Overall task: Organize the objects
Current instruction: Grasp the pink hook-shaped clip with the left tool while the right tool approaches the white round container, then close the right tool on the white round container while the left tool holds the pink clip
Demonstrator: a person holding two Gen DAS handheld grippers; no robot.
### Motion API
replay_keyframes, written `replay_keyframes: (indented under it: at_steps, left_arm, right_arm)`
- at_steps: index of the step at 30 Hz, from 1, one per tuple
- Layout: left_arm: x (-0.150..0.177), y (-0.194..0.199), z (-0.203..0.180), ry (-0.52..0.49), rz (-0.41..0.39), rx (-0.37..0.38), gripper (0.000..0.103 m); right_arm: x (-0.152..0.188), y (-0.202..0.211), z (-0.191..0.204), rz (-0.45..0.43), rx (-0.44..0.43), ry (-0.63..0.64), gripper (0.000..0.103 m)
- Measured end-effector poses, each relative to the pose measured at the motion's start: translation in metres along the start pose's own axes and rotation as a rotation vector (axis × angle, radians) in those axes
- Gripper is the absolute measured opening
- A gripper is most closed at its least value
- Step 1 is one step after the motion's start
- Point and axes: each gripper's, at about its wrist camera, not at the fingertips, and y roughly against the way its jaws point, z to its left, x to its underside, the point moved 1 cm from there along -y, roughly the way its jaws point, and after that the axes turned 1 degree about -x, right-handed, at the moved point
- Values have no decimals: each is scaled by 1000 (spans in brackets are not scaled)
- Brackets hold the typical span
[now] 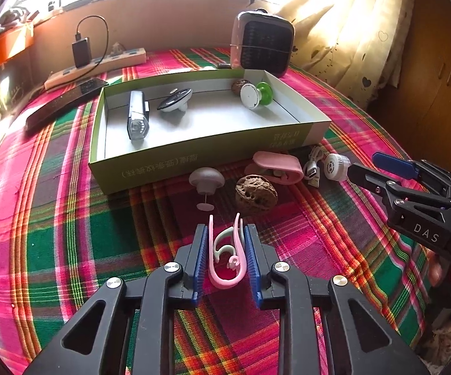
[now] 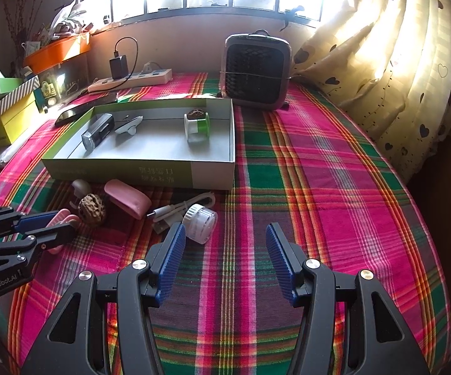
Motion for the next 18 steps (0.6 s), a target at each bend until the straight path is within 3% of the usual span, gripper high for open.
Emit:
replay_keyframes:
  at_steps: [18]
  left_arm:
    - [3,4,22,53,-14,-20,22]
  right_arm:
    - [-6,-21,3,55,-41,-63,55]
